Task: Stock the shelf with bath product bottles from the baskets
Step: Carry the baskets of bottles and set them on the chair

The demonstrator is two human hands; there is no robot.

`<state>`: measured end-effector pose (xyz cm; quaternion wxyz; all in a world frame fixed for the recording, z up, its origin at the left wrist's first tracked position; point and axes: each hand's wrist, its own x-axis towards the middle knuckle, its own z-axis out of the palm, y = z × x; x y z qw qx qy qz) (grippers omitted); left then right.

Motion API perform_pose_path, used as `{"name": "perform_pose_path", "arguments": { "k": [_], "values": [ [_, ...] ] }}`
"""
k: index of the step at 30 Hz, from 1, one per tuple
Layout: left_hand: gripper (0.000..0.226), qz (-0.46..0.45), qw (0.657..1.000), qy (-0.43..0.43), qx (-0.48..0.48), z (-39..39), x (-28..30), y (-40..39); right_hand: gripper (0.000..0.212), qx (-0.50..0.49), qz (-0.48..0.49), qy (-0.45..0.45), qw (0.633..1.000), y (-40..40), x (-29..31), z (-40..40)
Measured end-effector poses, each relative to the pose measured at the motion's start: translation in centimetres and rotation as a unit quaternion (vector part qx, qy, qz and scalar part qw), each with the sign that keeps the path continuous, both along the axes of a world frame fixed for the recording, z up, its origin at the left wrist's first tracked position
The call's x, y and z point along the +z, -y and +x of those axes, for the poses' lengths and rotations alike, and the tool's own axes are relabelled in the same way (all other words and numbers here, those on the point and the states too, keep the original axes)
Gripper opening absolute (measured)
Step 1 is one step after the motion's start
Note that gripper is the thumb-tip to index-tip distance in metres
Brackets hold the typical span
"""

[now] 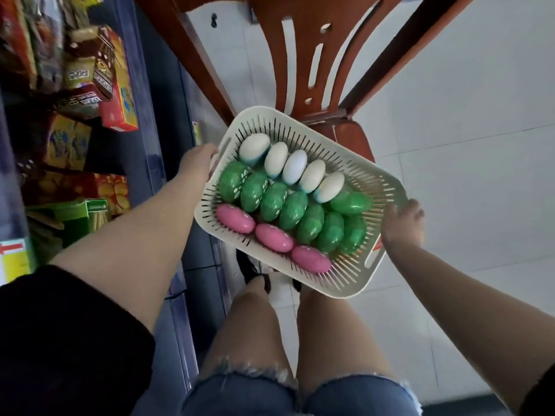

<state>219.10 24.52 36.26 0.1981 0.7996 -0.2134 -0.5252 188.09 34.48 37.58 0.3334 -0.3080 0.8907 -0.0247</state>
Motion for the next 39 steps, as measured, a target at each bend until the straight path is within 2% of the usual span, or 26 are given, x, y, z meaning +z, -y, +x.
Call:
{"name": "perform_pose_path", "arguments": {
  "k": [2,3,6,8,10,12,17,22,26,29,39],
  "values": [
    [0.017,-0.076,0.996,0.048,-0.019,-0.2,1.1,-2.1,0.057,0.110,-0.078,-0.022,0.991,1.6,0.9,0.6],
    [0.024,-0.101,0.991,0.080,-0.027,-0.1,1.3,-3.7,0.063,0.190,-0.098,-0.034,0.976,2.5,1.2,1.0],
    [0.069,-0.102,0.975,0.196,-0.033,-0.2,1.1,-9.2,0.073,0.407,-0.104,-0.062,0.905,5.3,0.9,2.5],
    [0.081,-0.068,0.980,0.184,0.022,-1.7,1.0,-12.5,0.076,0.511,-0.098,-0.077,0.850,6.9,0.7,3.9],
    [0.079,-0.054,0.988,0.142,0.041,-3.8,0.9,-15.3,0.077,0.569,-0.079,-0.080,0.815,7.8,0.1,4.9],
    [0.069,-0.062,0.992,0.110,0.000,-5.9,0.7,-17.4,0.076,0.588,-0.036,-0.086,0.803,8.4,-0.5,5.7],
    [0.088,-0.042,0.995,0.088,0.002,-8.1,-1.1,-18.3,0.079,0.610,0.004,-0.125,0.782,8.8,-2.2,6.3],
    [0.092,-0.044,0.993,0.106,0.013,-7.9,-2.2,-17.9,0.075,0.577,0.012,-0.160,0.801,9.7,-1.9,6.1],
    [0.090,-0.045,0.992,0.120,-0.007,-7.7,-2.5,-17.9,0.081,0.631,0.037,-0.182,0.754,10.8,-1.4,5.2],
    [0.088,-0.043,0.991,0.125,-0.025,-7.5,-2.4,-17.9,0.086,0.646,0.051,-0.189,0.737,10.7,-1.3,5.2],
    [0.085,-0.037,0.974,0.181,-0.128,-4.0,-2.4,-14.8,0.095,0.606,0.055,-0.165,0.776,8.5,-1.1,4.8]
  ]
}}
